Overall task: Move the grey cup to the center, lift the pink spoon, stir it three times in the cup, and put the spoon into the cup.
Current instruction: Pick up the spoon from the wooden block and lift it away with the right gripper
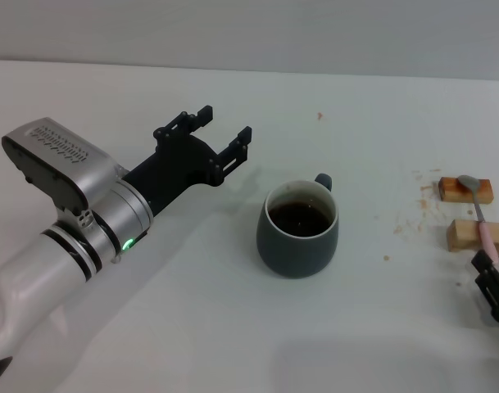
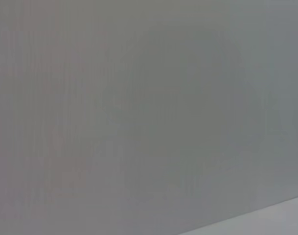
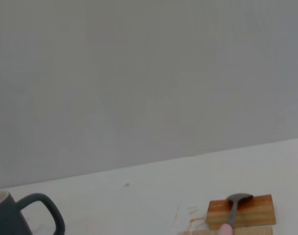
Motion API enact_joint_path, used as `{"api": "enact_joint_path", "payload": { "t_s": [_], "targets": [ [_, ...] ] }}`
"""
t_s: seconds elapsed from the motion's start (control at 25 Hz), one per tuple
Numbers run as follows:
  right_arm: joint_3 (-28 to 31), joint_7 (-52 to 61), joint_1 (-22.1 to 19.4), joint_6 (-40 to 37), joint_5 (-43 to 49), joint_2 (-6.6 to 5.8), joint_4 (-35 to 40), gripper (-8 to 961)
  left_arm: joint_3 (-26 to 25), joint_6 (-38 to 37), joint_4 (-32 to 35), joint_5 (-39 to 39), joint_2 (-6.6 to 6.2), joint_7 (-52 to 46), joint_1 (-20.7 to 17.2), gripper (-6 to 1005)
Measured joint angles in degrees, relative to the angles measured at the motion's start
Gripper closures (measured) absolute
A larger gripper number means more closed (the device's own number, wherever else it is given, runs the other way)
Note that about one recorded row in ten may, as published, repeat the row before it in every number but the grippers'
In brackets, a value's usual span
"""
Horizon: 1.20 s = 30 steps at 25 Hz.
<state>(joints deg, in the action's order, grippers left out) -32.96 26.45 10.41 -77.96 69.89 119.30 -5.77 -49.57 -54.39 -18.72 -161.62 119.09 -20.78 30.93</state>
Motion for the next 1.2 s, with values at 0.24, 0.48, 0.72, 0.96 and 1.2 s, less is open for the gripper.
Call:
{"api": "enact_joint_path", "payload": {
  "t_s": [0.24,0.48,0.72,0.96,1.2],
  "targets": [
    [0.04,0.00,0.08,0.53,0.00,0.06,-0.01,535,0.00,0.04,0.00,0.00,0.00,-0.04,-0.36,307],
    [0.00,0.00,0.13,0.53,0.00,0.06,0.01,546,0.00,0.07,0.00,-0.01,0.00,-0.06,-0.79,307],
    [0.50,0.00,0.50,0.29,-0.18,0.01,0.12,599,0.00,0.08,-0.32,-0.01,0.00,-0.06,-1.06,308],
    [0.55,0.00,0.59,-0.07,-0.40,-0.01,0.15,617,0.00,0.07,-0.40,-0.01,-0.01,-0.13,-1.06,308],
    [0.65,0.00,0.97,-0.08,-0.46,-0.03,0.19,635,-0.01,0.04,-0.47,-0.01,0.00,-0.14,-1.19,308]
  ]
}}
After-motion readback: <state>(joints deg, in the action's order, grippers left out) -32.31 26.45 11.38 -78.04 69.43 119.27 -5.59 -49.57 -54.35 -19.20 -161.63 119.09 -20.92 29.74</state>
